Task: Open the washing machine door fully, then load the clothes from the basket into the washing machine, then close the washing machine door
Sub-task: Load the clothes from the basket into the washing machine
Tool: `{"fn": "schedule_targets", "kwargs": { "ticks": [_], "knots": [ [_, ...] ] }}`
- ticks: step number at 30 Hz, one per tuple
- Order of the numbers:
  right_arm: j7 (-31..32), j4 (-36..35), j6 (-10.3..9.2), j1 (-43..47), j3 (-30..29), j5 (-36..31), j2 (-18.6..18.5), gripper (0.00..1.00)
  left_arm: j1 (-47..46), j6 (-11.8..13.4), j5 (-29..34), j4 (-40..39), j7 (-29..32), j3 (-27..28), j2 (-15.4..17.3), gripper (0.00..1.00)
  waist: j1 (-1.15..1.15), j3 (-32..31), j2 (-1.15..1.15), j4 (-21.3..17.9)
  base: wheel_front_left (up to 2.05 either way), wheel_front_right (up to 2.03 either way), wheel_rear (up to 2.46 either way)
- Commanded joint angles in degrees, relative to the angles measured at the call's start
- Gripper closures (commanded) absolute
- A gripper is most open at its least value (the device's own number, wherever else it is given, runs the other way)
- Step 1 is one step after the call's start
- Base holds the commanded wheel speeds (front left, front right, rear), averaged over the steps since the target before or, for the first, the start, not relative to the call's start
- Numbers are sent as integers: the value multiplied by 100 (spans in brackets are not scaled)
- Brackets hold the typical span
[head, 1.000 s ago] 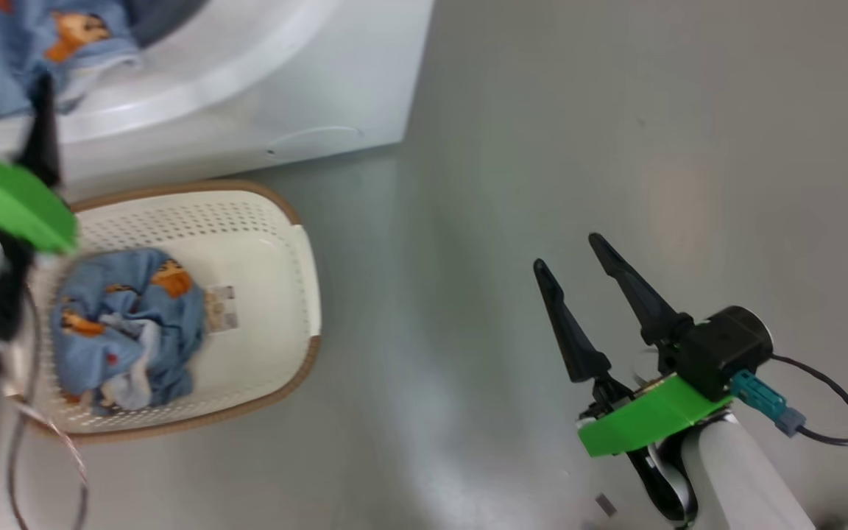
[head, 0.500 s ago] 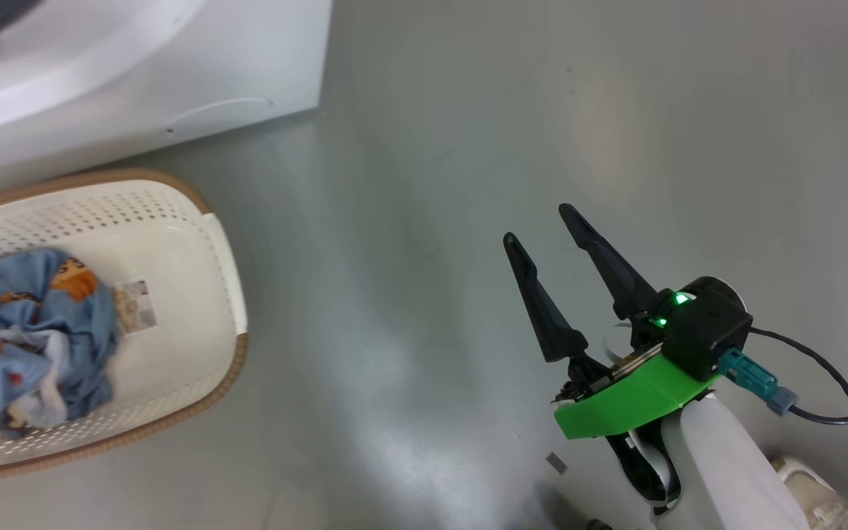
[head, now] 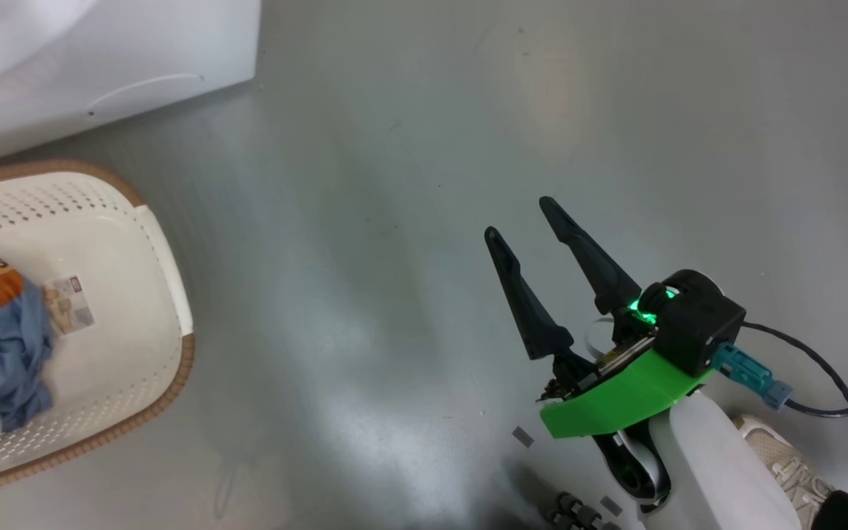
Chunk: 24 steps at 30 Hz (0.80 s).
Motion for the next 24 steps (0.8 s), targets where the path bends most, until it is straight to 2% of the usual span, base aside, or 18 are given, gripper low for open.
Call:
{"fn": "schedule_targets", "kwargs": {
  "ticks": [1, 3, 13, 18, 24],
  "knots": [
    [-32, -147, 9, 38, 131, 75, 30, 0, -182, 80, 42, -109, 94, 144, 349, 5, 0, 48, 0, -36, 0, 0, 0],
    [-32, -145, 9, 34, 140, 94, 30, 0, -210, 99, 3, -112, 180, 149, 339, 98, 0, 61, 0, -37, 0, 0, 0],
    [-32, -172, 9, -54, 157, 157, 30, 0, -308, 107, -145, -286, 582, 145, 376, 100, 0, 176, 0, 3, 0, 0, 0],
    [-32, -184, 9, -87, 168, 186, 30, 0, -431, 147, -168, -500, 424, 203, 351, 100, 0, 240, 0, 16, 0, 0, 0],
    [-32, -198, 9, -123, 185, 232, 30, 0, -678, 218, 37, -670, -70, 232, 421, 100, 0, 308, 0, 5, 0, 0, 0]
  ]
}}
